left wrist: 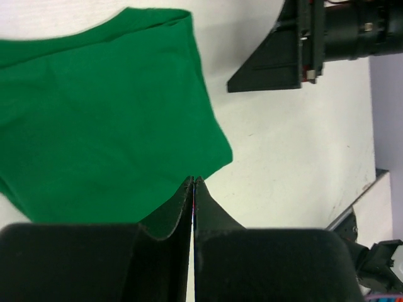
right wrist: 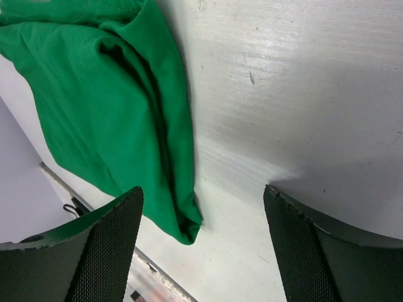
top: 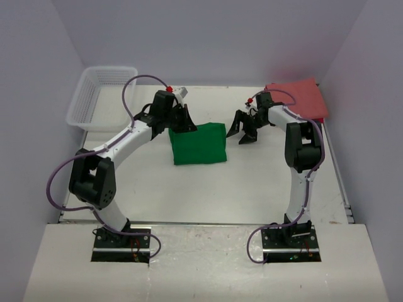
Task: Fold and stack the t-shirts
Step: Fold the long partially folded tshirt into a neat square
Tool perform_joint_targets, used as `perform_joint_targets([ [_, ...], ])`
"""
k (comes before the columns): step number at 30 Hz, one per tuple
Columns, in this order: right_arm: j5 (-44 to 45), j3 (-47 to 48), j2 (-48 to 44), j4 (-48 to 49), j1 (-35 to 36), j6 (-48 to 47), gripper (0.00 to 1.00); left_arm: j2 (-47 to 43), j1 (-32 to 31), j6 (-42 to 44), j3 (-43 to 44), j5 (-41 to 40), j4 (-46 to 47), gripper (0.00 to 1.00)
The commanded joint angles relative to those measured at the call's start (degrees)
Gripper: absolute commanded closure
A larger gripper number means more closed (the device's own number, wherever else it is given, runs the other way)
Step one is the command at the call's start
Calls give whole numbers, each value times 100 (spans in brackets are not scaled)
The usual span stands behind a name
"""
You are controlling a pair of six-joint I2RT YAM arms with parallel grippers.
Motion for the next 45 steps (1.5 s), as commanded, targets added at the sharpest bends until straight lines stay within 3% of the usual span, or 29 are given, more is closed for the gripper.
perform_joint_targets([
  [1, 364, -40, -53, -49, -14, 39, 22, 215, -21, 107, 107, -592, -406, 100],
  [17, 962, 241, 105, -523, 12, 101, 22, 1834, -82, 99, 669, -768, -397, 100],
  [23, 910, -154, -211, -173, 100, 118, 22, 2116, -223, 99, 521, -716, -301, 100],
  [36, 1086, -1296, -1897, 425, 126, 153, 23, 1089, -521, 63, -1536, -707, 446, 100],
  [45, 848, -1929, -3243, 566, 231, 180, 37, -422, -697, 265, -1266, -1006, 368, 100],
])
